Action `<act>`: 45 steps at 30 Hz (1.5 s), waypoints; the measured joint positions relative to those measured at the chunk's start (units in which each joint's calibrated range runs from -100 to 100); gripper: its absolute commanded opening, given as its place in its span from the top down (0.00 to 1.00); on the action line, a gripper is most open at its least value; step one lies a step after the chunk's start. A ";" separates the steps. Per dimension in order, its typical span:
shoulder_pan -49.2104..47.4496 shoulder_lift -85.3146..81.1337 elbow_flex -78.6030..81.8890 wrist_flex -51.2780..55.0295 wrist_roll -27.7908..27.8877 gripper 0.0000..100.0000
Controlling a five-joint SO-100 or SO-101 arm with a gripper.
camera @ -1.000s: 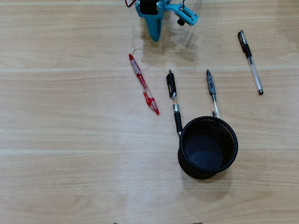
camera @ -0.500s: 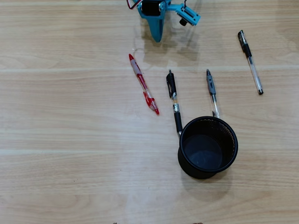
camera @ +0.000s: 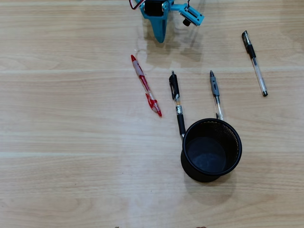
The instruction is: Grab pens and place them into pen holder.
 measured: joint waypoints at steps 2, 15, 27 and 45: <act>0.00 0.00 0.00 0.00 0.00 0.98; -0.08 0.00 0.00 0.00 0.00 0.98; -0.08 0.00 0.00 0.00 0.00 0.97; 0.08 77.78 -60.56 -2.67 -13.09 0.71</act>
